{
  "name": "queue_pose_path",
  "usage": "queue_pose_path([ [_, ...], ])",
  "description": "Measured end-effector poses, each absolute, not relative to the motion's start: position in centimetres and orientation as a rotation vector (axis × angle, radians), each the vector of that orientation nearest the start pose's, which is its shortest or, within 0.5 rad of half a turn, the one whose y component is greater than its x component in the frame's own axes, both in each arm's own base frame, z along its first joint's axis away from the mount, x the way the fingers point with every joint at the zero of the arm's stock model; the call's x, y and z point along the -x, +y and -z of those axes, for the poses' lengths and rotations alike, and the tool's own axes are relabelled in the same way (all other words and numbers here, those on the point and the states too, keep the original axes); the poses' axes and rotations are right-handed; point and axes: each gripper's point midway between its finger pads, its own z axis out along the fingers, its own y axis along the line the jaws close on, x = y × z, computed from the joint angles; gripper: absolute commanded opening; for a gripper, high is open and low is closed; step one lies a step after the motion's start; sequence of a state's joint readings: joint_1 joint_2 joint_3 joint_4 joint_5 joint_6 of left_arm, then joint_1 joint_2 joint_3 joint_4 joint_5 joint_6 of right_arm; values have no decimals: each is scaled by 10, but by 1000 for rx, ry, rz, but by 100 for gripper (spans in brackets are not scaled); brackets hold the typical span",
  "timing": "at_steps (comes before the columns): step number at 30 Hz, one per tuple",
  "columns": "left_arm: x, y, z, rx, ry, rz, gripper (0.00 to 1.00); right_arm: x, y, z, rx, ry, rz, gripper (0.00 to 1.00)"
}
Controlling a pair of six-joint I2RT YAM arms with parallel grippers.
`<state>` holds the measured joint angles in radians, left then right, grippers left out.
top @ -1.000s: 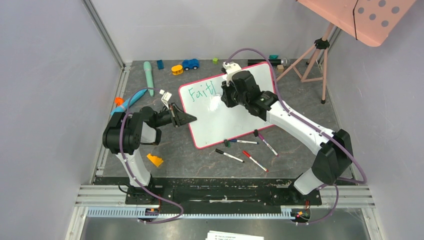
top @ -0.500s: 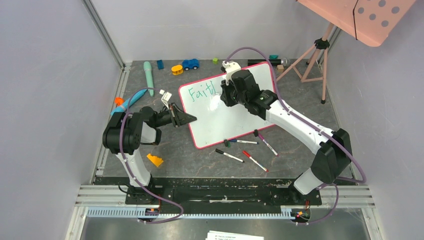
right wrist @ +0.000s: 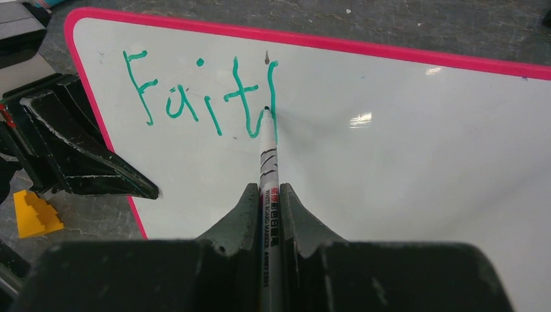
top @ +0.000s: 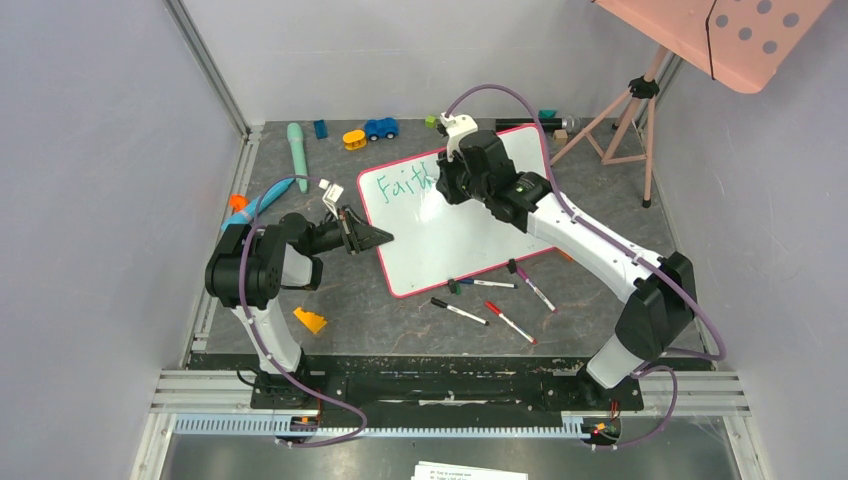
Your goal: Write a sentence on the whiteboard
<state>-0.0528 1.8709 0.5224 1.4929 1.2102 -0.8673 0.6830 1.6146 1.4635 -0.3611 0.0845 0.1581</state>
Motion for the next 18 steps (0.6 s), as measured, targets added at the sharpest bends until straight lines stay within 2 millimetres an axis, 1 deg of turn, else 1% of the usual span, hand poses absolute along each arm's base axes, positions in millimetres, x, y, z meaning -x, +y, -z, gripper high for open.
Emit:
queue_pose_path([
  [18, -310, -192, -129, -461, 1687, 1548, 2, -382, 294, -244, 483, 2047, -416, 0],
])
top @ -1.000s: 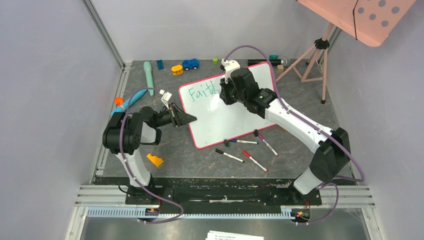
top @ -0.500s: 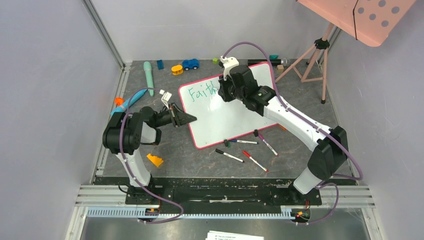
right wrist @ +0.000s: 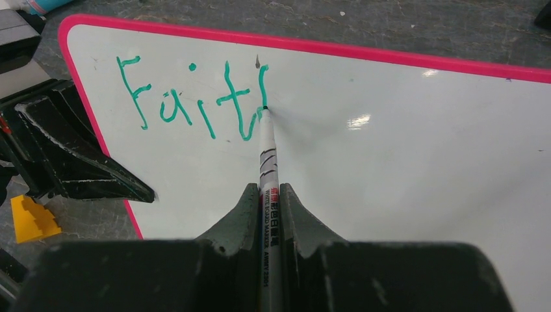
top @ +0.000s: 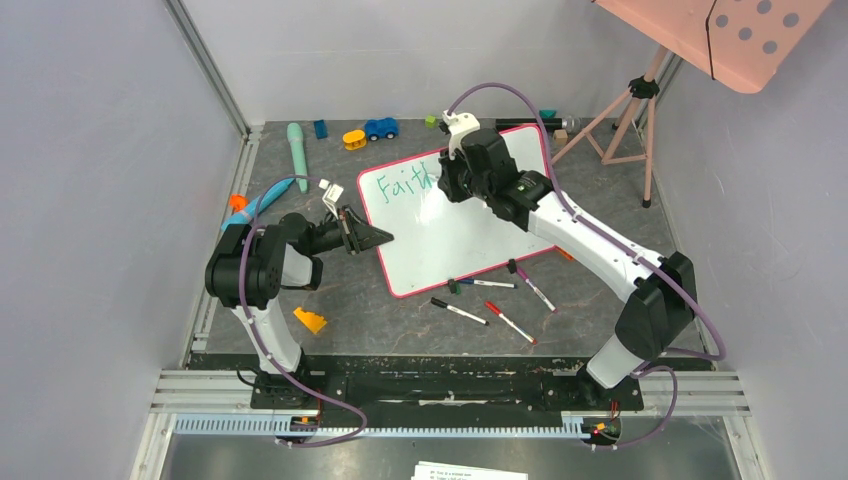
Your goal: Write a sentence on the whiteboard
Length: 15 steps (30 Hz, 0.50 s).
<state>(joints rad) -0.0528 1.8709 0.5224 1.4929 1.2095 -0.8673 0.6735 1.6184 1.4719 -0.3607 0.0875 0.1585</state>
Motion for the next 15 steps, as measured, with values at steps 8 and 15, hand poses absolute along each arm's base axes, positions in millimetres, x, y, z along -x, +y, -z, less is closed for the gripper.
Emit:
queue_pose_path([
  [8, -310, -192, -128, -459, 1688, 1548, 2, -383, 292, -244, 478, 2047, -413, 0],
  [15, -310, -192, -128, -460, 1688, 1548, 2, -380, 280, -239, 464, 2057, -383, 0],
])
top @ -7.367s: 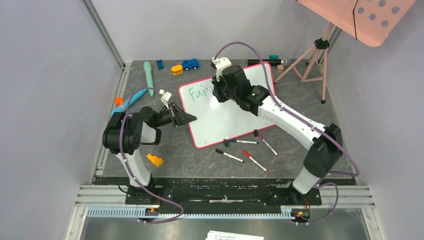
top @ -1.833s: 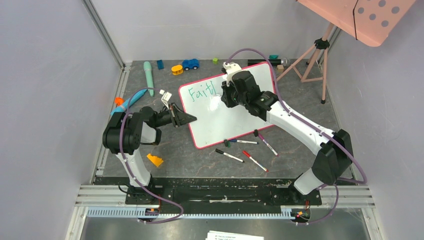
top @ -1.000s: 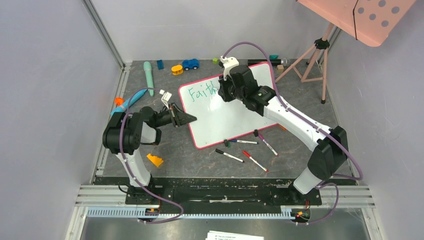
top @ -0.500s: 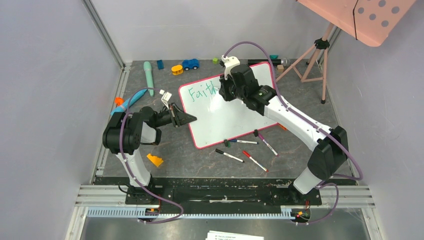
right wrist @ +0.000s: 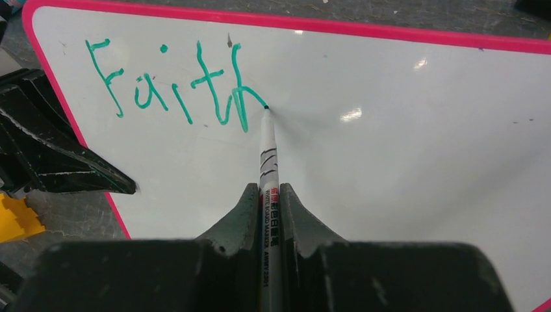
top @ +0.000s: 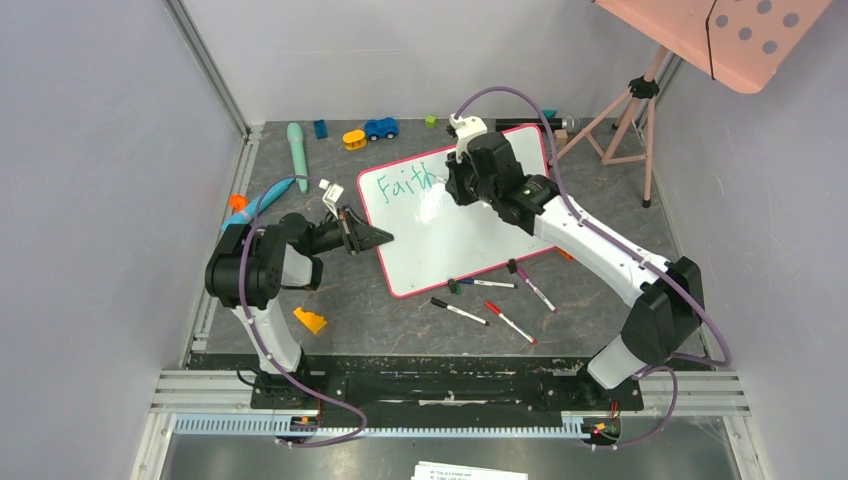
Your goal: Write a sentence on the whiteboard
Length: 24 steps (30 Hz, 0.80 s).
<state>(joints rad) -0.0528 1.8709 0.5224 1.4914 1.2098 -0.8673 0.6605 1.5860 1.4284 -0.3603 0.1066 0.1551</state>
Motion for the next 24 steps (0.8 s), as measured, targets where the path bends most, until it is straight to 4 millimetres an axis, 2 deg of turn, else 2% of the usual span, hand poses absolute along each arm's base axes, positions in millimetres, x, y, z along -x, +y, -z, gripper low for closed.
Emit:
queue_pose_path([
  [8, -310, -192, -128, -460, 1688, 1548, 2, -371, 270, -227, 465, 2082, -368, 0],
  [15, -310, -192, -128, -460, 1689, 1549, 2, -370, 270, -227, 468, 2082, -372, 0],
  [20, -309, -192, -129, -466, 1686, 1549, 2, -369, 270, -233, 470, 2068, -383, 0],
  [24, -309, -192, -129, -466, 1686, 1549, 2, -366, 268, -248, 473, 2030, -400, 0],
])
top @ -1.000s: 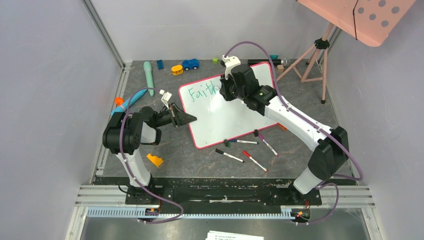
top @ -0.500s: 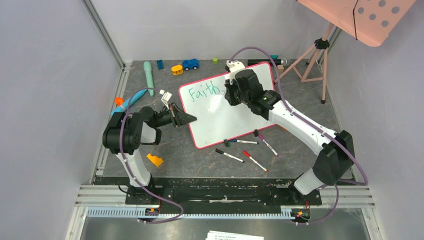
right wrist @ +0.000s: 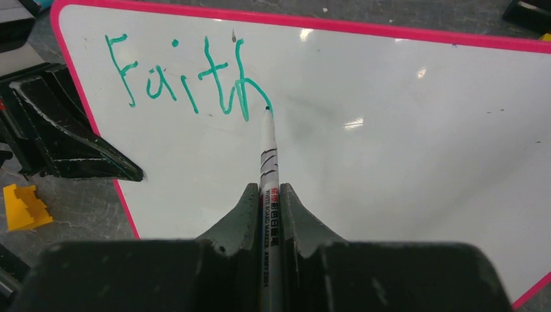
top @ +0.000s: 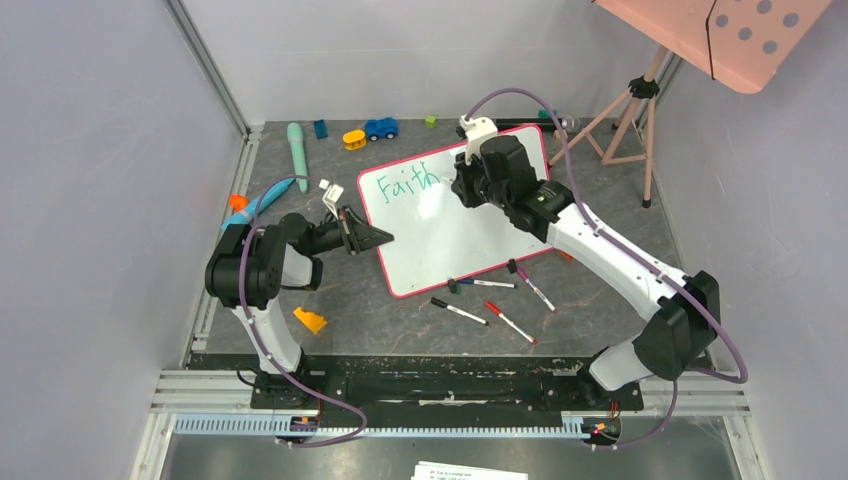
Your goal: Write a sentence on the whiteboard
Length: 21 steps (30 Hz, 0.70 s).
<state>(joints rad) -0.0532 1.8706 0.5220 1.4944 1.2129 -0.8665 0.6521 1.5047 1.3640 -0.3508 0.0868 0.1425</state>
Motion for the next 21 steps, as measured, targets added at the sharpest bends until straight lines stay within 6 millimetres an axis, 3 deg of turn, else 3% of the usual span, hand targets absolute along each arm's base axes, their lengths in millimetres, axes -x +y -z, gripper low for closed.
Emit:
queue_pose_path([
  [7, -306, -192, -130, -469, 1679, 1537, 2, -364, 265, -269, 461, 1975, -414, 0],
  [21, -306, -192, -130, -480, 1673, 1529, 2, -374, 243, -278, 408, 1953, -342, 0],
])
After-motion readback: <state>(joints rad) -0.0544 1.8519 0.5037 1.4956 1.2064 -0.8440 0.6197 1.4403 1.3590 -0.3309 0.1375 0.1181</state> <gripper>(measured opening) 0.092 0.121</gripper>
